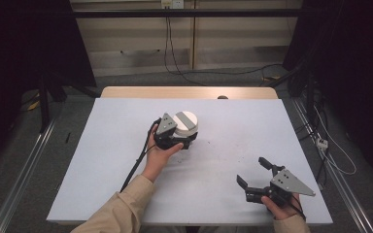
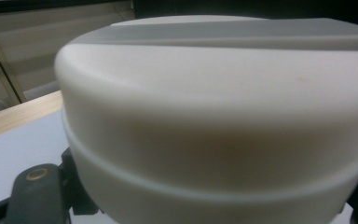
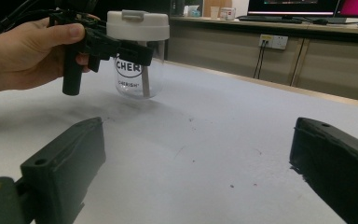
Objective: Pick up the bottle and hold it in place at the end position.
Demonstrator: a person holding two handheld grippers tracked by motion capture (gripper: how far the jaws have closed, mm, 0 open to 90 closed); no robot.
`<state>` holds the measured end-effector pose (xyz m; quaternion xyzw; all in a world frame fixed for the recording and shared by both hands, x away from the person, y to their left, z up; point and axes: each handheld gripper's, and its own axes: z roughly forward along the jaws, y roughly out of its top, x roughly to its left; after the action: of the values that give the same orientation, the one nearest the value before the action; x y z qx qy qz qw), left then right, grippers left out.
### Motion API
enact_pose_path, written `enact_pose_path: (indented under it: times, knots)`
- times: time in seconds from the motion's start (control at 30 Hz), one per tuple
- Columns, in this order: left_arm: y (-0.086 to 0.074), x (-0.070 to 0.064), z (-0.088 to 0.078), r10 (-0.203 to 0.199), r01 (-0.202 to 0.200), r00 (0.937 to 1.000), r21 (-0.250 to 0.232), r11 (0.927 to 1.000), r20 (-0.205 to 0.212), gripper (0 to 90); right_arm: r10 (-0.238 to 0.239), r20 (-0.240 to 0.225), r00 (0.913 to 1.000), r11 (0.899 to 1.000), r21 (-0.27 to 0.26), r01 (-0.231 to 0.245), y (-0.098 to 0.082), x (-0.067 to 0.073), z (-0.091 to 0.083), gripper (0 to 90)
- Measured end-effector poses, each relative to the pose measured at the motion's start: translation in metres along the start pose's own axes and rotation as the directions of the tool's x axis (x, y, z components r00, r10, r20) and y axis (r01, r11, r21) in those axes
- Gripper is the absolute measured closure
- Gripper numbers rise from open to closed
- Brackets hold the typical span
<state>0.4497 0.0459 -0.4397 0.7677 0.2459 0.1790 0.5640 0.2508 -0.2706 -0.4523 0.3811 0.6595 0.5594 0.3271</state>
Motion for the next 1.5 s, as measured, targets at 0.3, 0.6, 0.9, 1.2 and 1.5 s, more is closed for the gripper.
enact_pose_path:
  times: [0.3,0.6,0.9,1.2,1.5]
  knots:
    - [-0.004,-0.001,0.007,-0.005,0.005,1.0,0.011,0.9999,0.003,18.5,0.004,0.001,1.0,1.0,0.0,-0.004,0.0,0.0,0.0,3.0]
    - [-0.008,-0.003,0.012,-0.002,0.002,1.0,0.021,0.9998,0.009,18.5,0.005,0.0,1.0,1.0,0.005,-0.005,-0.001,-0.001,0.0,3.1]
    - [-0.01,-0.005,0.015,0.001,-0.001,1.0,0.028,0.9996,0.006,18.5,0.005,0.001,1.0,1.0,0.004,-0.005,-0.001,-0.001,0.0,3.1]
    - [-0.011,-0.007,0.016,0.006,-0.006,1.0,0.027,0.9996,0.004,18.5,0.005,-0.003,1.0,1.0,0.007,-0.005,-0.001,-0.001,0.0,3.1]
    - [-0.013,-0.008,0.016,0.017,-0.017,0.9999,0.013,0.9998,0.001,18.5,-0.005,-0.023,0.9997,1.0,0.025,0.006,0.001,0.002,0.008,3.0]
